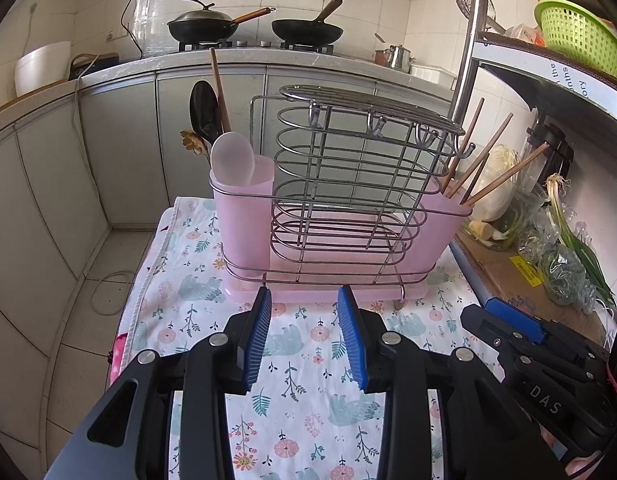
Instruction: Organize utensils
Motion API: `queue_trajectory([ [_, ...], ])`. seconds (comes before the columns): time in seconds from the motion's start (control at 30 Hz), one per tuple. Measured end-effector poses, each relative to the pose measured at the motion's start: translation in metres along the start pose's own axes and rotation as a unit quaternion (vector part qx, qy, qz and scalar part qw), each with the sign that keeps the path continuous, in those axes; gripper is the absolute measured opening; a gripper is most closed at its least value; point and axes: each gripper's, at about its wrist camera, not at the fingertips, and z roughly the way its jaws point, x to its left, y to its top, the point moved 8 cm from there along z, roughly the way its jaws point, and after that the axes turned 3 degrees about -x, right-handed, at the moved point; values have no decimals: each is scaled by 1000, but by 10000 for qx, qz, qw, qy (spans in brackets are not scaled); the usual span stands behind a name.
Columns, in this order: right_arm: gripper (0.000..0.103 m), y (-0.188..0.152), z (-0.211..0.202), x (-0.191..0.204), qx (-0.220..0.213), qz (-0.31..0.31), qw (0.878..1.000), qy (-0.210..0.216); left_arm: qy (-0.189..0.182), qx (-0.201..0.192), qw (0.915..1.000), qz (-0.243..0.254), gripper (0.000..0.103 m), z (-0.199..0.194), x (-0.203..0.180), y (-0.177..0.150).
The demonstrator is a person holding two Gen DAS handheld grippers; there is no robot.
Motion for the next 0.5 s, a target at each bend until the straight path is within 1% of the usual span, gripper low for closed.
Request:
queue_trajectory([
  [0.5,36,-1,1,-1,25,16,10000,-9,-19,22,10000,-12,34,1,4,-1],
])
